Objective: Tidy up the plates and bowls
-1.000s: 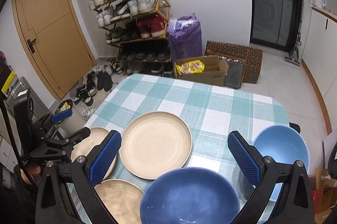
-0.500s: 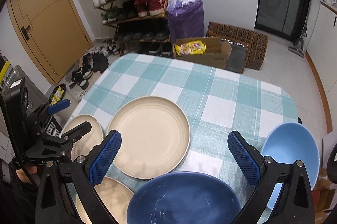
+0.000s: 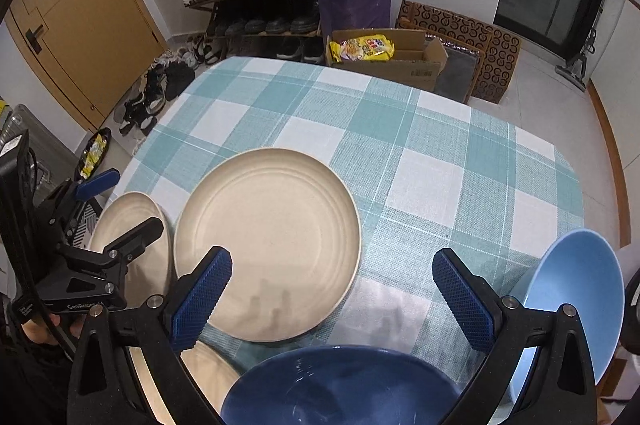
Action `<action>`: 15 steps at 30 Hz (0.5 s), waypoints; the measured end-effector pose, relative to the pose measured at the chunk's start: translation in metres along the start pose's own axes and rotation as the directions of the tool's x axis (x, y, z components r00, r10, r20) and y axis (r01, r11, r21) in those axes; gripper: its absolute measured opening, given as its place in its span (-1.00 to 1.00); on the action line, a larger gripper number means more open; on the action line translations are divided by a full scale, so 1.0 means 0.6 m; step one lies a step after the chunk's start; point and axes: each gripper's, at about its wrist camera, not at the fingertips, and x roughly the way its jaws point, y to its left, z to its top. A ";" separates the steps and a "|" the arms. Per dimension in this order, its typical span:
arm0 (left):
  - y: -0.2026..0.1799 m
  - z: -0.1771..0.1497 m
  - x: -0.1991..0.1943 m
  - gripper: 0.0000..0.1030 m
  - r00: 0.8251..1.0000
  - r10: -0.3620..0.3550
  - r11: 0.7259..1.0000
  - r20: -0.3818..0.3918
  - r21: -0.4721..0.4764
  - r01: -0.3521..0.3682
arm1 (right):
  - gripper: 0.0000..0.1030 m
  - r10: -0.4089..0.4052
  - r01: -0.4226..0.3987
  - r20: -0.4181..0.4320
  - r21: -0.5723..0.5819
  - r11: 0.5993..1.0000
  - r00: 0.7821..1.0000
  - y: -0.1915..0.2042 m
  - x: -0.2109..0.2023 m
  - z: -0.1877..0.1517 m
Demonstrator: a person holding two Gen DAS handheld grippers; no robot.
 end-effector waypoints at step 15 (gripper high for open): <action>-0.005 -0.005 0.047 1.00 0.997 -0.022 1.000 -0.078 0.007 0.023 | 0.93 0.005 -0.005 -0.194 -0.004 1.000 0.981 -0.007 0.106 0.010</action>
